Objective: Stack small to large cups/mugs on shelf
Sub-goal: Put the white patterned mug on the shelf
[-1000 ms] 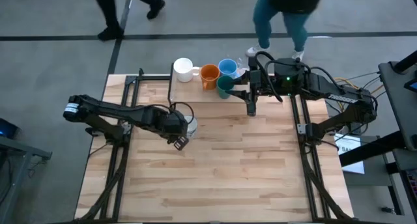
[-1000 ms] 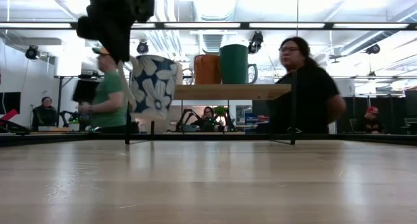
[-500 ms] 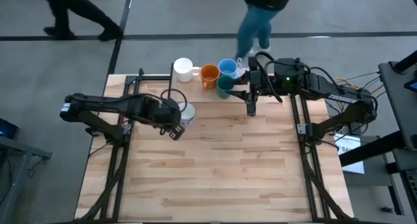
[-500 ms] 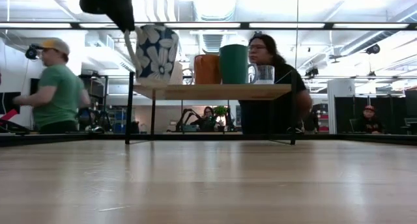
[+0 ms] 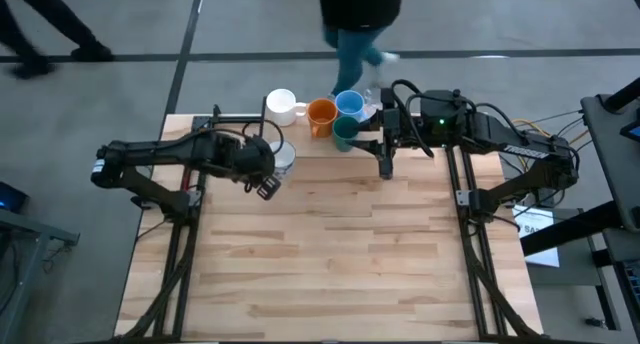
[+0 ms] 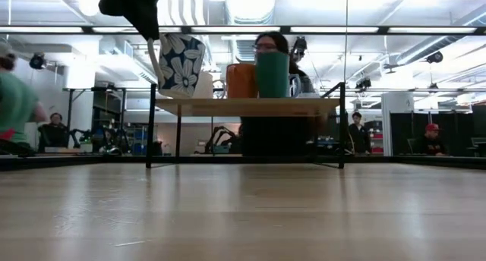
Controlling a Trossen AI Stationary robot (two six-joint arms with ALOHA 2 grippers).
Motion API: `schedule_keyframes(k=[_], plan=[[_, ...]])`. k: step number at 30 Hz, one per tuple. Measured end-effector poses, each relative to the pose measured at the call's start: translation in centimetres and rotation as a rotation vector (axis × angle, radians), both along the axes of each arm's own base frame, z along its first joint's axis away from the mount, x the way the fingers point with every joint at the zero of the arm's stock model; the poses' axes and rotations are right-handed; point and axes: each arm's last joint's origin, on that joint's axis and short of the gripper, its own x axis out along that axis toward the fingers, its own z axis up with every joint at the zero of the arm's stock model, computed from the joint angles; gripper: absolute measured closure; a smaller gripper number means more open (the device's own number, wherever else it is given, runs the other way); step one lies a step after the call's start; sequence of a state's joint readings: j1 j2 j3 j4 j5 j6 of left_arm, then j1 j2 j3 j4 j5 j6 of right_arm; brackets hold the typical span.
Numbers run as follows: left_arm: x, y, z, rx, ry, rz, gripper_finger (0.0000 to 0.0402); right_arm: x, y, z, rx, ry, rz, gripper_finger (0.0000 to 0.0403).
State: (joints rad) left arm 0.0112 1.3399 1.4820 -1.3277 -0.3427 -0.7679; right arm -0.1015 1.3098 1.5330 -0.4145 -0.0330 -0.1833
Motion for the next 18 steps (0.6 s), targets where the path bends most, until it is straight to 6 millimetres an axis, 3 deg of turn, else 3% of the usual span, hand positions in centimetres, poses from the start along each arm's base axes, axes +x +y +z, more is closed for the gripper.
schedule_keyframes(k=[18], plan=[[-0.1,4.1,0.8,0.054,-0.009,-0.007,0.0359,0.0,0.3,0.0,-0.019,-0.001,0.016,0.0277]])
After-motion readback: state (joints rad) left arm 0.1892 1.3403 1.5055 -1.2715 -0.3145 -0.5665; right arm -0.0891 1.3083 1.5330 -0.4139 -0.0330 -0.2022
